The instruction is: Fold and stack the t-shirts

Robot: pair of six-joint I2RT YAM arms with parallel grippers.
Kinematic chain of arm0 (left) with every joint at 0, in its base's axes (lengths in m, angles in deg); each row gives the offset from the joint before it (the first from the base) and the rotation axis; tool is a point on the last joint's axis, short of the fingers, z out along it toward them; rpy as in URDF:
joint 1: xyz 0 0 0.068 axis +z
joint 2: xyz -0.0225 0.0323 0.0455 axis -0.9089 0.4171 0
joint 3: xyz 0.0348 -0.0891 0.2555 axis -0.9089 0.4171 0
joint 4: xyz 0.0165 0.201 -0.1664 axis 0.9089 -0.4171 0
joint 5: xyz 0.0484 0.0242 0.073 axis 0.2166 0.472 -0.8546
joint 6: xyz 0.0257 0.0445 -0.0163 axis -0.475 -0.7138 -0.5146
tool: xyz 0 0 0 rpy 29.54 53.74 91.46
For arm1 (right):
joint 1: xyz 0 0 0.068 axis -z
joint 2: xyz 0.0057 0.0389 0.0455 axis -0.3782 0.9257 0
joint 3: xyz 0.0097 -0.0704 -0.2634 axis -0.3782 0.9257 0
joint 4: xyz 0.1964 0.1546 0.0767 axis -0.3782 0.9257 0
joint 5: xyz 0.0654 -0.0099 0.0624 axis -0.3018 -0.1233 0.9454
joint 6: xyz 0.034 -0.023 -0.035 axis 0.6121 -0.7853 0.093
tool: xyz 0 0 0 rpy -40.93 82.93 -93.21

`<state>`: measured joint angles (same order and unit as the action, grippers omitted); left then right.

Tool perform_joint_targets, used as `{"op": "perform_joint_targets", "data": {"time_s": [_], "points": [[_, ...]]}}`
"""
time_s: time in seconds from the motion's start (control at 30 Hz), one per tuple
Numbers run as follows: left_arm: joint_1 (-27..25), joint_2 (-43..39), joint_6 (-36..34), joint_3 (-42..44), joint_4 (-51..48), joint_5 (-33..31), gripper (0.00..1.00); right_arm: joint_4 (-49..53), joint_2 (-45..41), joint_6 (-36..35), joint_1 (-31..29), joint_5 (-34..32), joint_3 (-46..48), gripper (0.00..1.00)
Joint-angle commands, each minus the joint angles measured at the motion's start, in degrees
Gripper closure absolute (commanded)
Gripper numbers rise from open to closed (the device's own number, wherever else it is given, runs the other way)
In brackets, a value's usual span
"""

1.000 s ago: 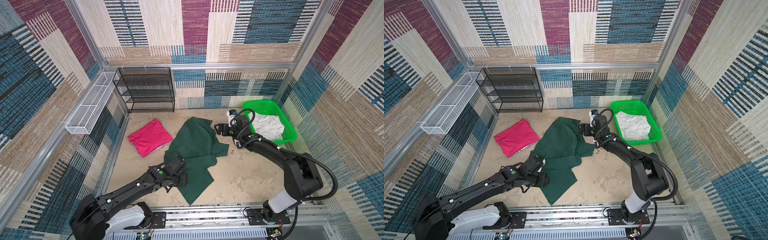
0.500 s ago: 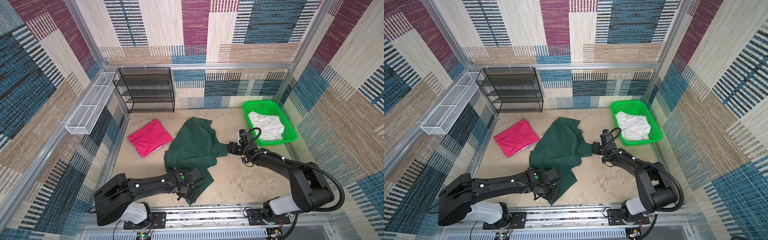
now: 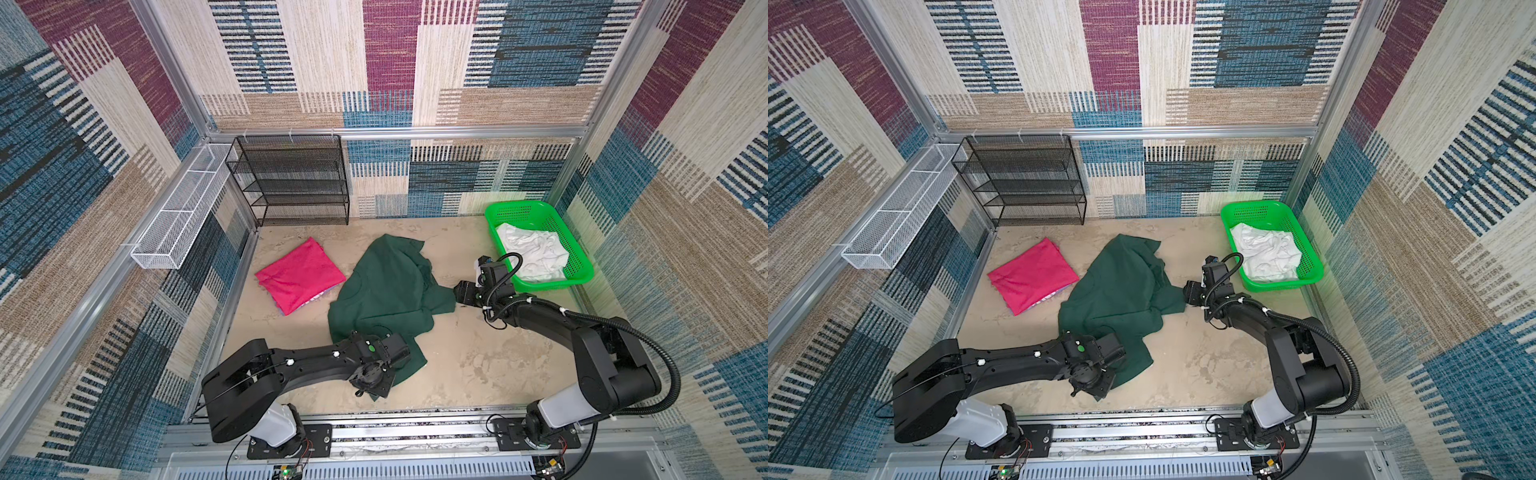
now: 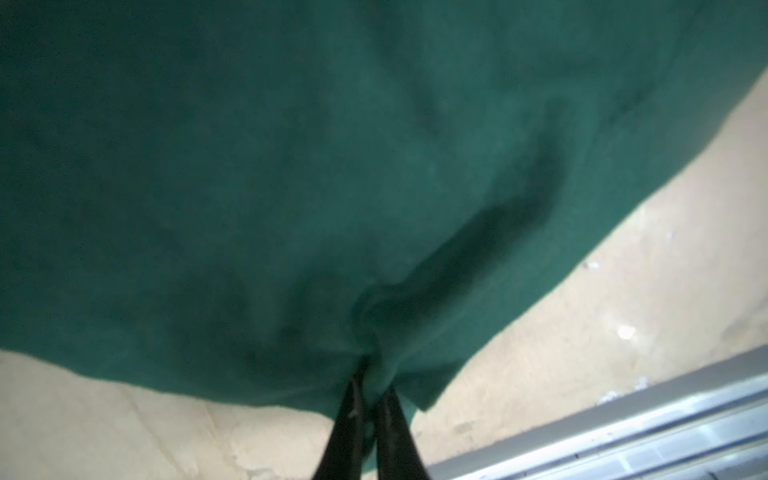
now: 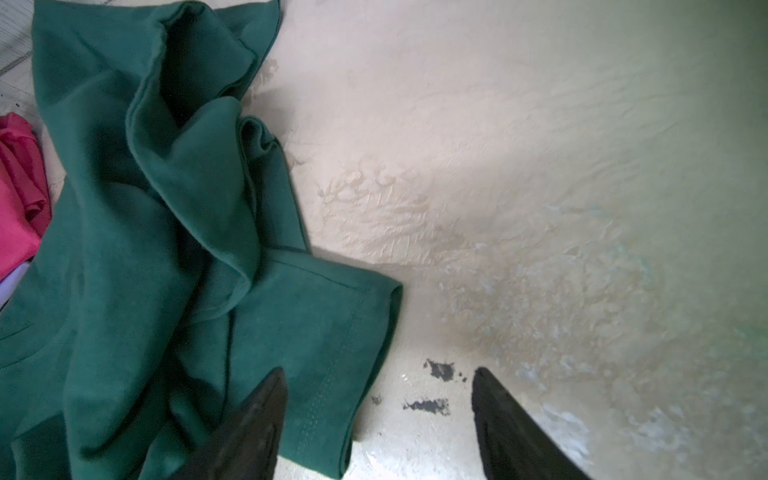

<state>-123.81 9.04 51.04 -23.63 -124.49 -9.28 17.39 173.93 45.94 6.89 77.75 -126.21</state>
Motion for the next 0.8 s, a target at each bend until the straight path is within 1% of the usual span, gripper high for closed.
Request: {"op": "perform_joint_targets", "data": {"time_s": [0.0,0.03,0.07,0.2,0.33,0.5,0.6,0.67,0.73,0.77], "points": [[2.69,-3.28,-0.43,0.94,0.53,-4.51,0.95,-1.7,1.52,-0.97,0.3,0.49,-0.93,0.33],[3.52,-4.58,-0.24,1.12,0.07,-5.01,0.99,-1.85,2.53,-1.23,0.39,0.75,-1.47,0.35],[4.18,-5.75,-0.05,1.14,-0.3,-5.45,1.0,-2.02,3.57,-1.35,0.44,1.02,-1.9,0.38],[5.85,-10.28,1.19,1.63,-2.23,-7.15,1.0,-3.13,8.16,-1.78,0.46,2.65,-3.76,0.48],[6.33,-14.32,1.79,2.68,-2.85,-8.25,1.0,-5.34,11.31,-1.23,0.4,2.98,-4.0,0.51],[6.86,-15.96,1.99,3.56,-3.31,-7.73,1.0,-6.94,13.32,-1.1,0.39,2.12,-4.72,0.53],[6.95,-16.33,2.14,3.75,-3.13,-7.56,1.0,-6.99,15.02,-1.82,0.39,2.77,-6.05,0.59],[7.13,-16.5,2.07,3.63,-3.2,-7.65,1.0,-6.47,16.26,-2.3,0.39,3.72,-7.11,0.68],[7.64,-16.89,2.33,3.41,-3.51,-7.74,1.0,-6.0,16.58,-2.77,0.44,5.26,-7.76,0.83],[7.89,-17.29,2.43,3.06,-3.63,-7.73,1.0,-5.98,16.2,-3.0,0.39,5.89,-7.86,0.93]]}}
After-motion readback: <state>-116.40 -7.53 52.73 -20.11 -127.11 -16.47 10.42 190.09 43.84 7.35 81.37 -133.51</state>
